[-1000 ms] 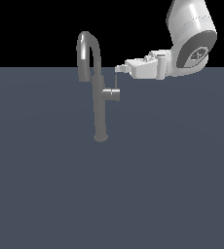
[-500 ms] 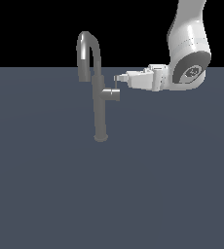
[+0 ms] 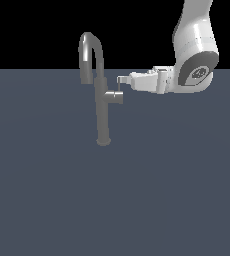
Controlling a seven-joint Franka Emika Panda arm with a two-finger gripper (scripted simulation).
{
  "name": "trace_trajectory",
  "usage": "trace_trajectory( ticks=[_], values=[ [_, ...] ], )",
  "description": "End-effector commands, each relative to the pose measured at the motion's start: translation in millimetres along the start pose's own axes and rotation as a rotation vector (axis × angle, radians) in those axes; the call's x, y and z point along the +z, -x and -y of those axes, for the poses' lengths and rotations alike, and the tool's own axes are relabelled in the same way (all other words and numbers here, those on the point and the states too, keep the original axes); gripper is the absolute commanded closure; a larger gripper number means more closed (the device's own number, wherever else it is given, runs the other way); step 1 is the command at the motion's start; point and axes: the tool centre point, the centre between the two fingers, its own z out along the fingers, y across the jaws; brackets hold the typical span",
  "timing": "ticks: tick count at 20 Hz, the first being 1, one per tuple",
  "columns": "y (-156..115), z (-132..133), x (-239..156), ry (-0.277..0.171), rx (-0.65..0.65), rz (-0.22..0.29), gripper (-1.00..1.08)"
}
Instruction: Turn on the faucet by rotating a designated handle.
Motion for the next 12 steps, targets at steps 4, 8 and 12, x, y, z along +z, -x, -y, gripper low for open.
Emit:
trace_trajectory(
  ticks=[4, 8, 12],
  values=[
    [6.5, -14.0, 0.2, 0.000, -0.001, 0.000, 1.08],
    [5.6, -16.3, -0.1, -0.003, 0.000, -0.001, 1.08],
    [6.0, -28.1, 0.0, -0.002, -0.001, 0.000, 1.08]
  ],
)
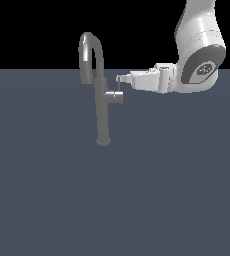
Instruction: Turn on the faucet by rotating a designated handle.
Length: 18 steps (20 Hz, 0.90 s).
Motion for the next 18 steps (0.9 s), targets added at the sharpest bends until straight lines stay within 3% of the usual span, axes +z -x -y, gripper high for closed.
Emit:
trace_trajectory(
  ticks=[1, 7, 9, 18],
  values=[
    [0.3, -10.1, 0.0, 0.006, 0.004, 0.003, 1.08],
    [1.0, -28.6, 0.0, 0.007, 0.003, 0.004, 1.08],
    [3.4, -21.7, -0.1, 0.001, -0.006, 0.000, 1.08],
    [-14.4, -54.3, -0.1, 0.007, 0.003, 0.003, 1.08]
  ],
)
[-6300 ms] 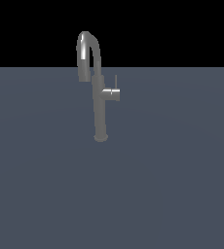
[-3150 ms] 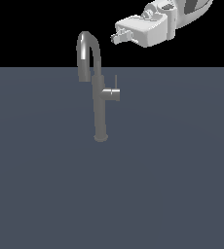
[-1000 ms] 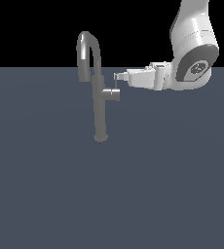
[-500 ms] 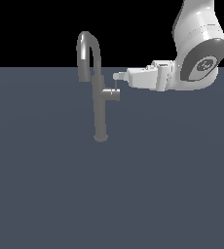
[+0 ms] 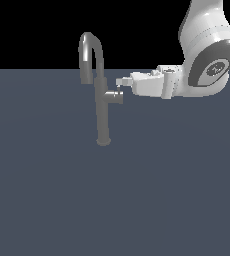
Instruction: Turn on the faucet by rotating a designated handle.
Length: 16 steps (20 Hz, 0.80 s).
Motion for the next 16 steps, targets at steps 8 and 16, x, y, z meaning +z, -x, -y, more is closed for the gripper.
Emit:
trace_trajectory(
  ticks=[8, 16],
  values=[
    [-32.5, -24.6, -0.1, 0.004, 0.016, 0.003, 1.08],
    [-53.5, -25.6, 0.0, 0.005, 0.008, 0.003, 1.08]
  ],
)
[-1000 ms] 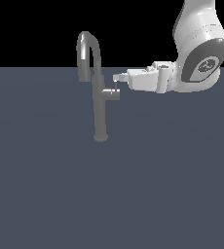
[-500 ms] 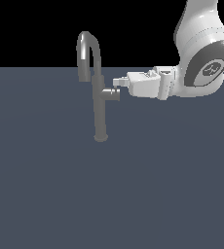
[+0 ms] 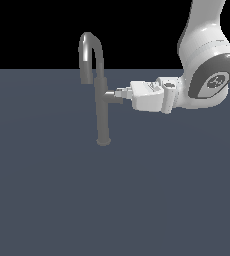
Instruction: Turn on the faucet by rotating a designated handle.
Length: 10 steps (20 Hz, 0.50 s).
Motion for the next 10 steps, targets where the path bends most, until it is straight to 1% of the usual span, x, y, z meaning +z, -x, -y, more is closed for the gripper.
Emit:
trace_trajectory(
  ticks=[1, 2, 3, 4, 10],
  values=[
    [-30.9, -9.7, 0.0, -0.002, 0.039, -0.001, 1.08],
    [-37.8, -11.5, 0.0, -0.002, 0.043, -0.001, 1.08],
    [-37.8, -11.5, 0.0, -0.002, 0.043, -0.001, 1.08],
    [-14.0, -2.6, -0.1, 0.001, 0.005, 0.002, 1.08],
    [-46.3, 0.1, 0.0, -0.001, 0.028, 0.000, 1.08]
  ],
)
